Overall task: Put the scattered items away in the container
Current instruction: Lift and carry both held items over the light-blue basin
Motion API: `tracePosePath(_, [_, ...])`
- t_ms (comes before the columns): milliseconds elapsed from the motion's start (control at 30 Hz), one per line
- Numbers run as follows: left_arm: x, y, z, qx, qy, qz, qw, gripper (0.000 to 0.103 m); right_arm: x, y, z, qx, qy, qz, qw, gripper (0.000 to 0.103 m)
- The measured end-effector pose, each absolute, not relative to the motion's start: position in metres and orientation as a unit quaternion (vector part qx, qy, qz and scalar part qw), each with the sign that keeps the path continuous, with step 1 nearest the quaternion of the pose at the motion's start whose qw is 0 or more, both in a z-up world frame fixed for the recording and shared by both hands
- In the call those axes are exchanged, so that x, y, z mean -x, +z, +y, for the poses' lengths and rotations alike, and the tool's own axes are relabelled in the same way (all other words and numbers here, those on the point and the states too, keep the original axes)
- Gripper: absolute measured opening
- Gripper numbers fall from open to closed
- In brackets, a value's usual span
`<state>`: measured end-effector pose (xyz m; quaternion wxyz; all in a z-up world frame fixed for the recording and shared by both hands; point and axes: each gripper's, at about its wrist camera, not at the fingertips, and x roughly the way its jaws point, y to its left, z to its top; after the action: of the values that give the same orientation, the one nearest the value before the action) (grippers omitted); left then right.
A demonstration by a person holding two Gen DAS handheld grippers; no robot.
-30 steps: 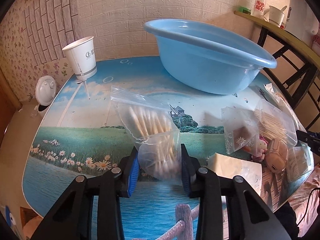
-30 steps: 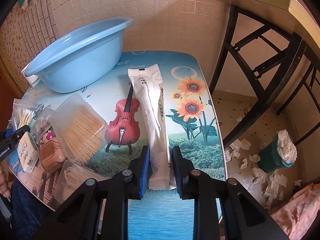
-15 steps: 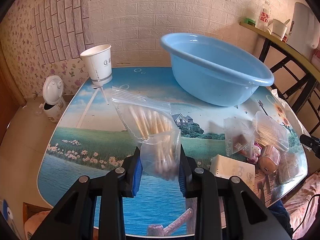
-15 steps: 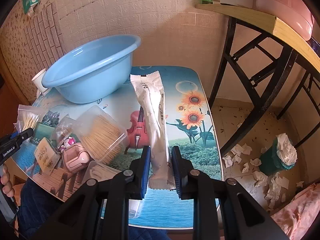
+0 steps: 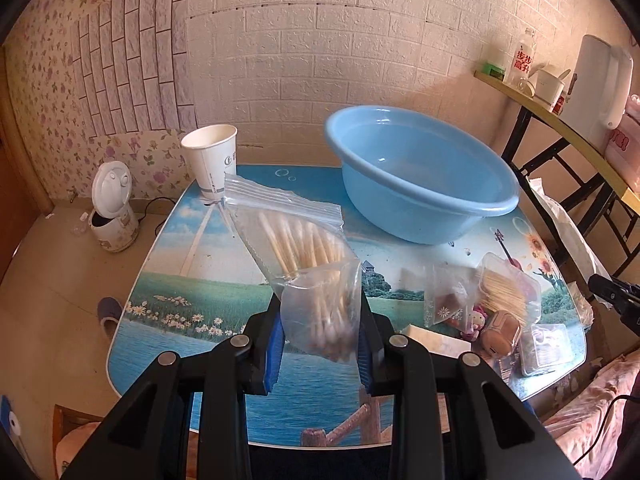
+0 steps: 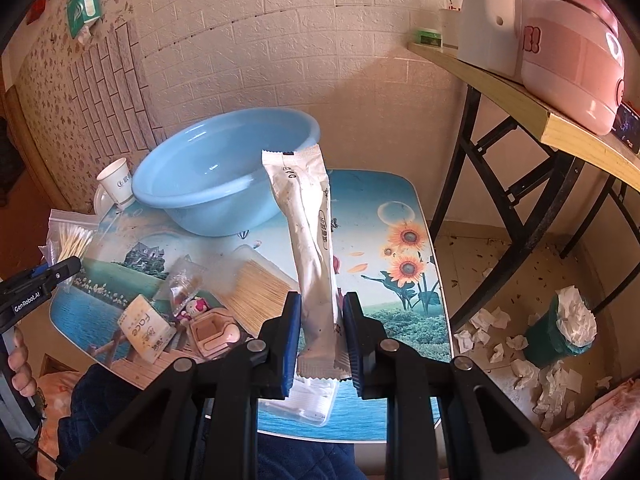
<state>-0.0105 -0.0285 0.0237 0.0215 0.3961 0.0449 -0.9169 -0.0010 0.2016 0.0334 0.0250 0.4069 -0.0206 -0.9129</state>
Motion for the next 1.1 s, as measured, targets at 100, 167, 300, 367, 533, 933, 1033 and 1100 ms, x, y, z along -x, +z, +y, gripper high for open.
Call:
tracePosePath(100, [0.013, 0.034, -0.026, -0.389, -0.92, 0.04, 0.021, 0.028, 0.001, 0.042, 0.196, -0.401, -0.915, -0.018, 0.032, 0.022])
tracePosePath(167, [0.015, 0.04, -0.027, -0.388, -0.921, 0.042, 0.019, 0.028, 0.001, 0.048, 0.193, -0.397, -0.917, -0.02, 0.036, 0.022])
tracePosePath(300, [0.02, 0.05, -0.025, -0.384, -0.922, 0.042, 0.014, 0.028, 0.001, 0.058, 0.189, -0.389, -0.92, -0.019, 0.039, 0.022])
tracePosePath(367, [0.022, 0.055, -0.025, -0.382, -0.923, 0.039, 0.011, 0.028, 0.003, 0.064, 0.188, -0.386, -0.921, -0.019, 0.039, 0.022])
tracePosePath(533, [0.035, 0.064, -0.02, -0.381, -0.924, 0.037, -0.003, 0.028, 0.015, 0.077, 0.183, -0.376, -0.925, -0.018, 0.046, 0.022])
tracePosePath(933, [0.101, 0.076, 0.01, -0.392, -0.918, 0.032, -0.043, 0.028, 0.08, 0.09, 0.159, -0.375, -0.921, -0.024, 0.1, 0.022])
tracePosePath(1033, [0.122, 0.074, 0.022, -0.397, -0.915, 0.031, -0.058, 0.028, 0.101, 0.087, 0.156, -0.385, -0.916, -0.031, 0.112, 0.022])
tracePosePath(1100, [0.136, 0.073, 0.03, -0.4, -0.914, 0.029, -0.07, 0.028, 0.116, 0.086, 0.152, -0.387, -0.914, -0.028, 0.116, 0.022])
